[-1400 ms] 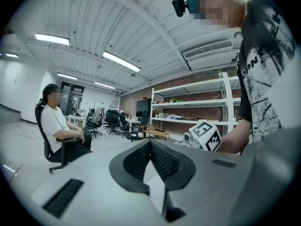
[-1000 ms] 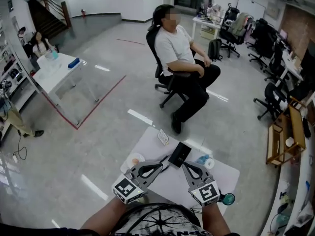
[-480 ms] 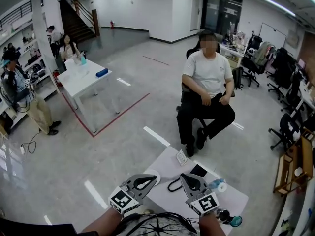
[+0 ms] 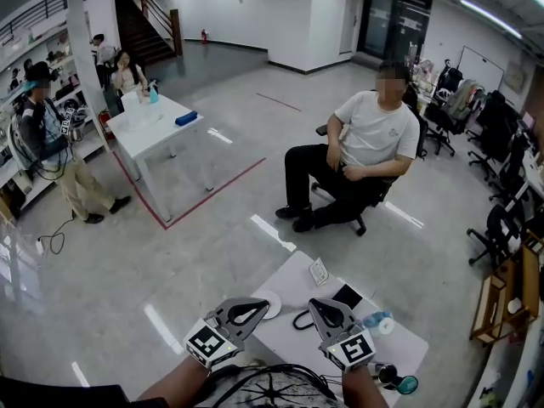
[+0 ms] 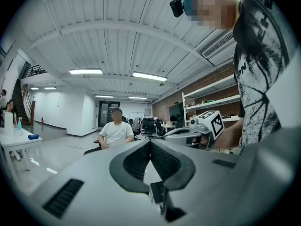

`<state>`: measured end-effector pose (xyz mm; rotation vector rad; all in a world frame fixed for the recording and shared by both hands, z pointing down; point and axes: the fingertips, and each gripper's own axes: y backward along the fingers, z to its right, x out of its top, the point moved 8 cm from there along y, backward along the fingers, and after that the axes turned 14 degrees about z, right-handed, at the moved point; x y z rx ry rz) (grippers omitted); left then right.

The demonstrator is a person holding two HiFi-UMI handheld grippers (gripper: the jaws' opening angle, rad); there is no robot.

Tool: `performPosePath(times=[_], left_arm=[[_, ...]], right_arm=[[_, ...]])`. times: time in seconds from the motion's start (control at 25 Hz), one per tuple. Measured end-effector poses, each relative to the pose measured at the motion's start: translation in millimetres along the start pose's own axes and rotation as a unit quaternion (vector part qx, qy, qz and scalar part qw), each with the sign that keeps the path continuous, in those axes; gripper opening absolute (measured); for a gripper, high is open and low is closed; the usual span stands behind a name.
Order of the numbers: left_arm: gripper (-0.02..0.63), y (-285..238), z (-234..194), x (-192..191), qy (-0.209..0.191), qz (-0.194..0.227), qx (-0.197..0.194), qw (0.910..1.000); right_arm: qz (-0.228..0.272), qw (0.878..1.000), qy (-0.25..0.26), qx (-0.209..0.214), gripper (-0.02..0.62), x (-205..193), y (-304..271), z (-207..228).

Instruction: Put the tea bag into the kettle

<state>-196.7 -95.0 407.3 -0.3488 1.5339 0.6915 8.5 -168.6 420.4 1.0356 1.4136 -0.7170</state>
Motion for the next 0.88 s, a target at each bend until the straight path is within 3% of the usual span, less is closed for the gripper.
performPosePath(times=[0.88], left_arm=[[0.006, 12.4, -13.1, -2.2, 0.006, 0.005, -0.003, 1.0]], right_arm=[[-0.018, 1.0, -0.001, 0.009, 0.009, -13.4, -17.1, -16.6]])
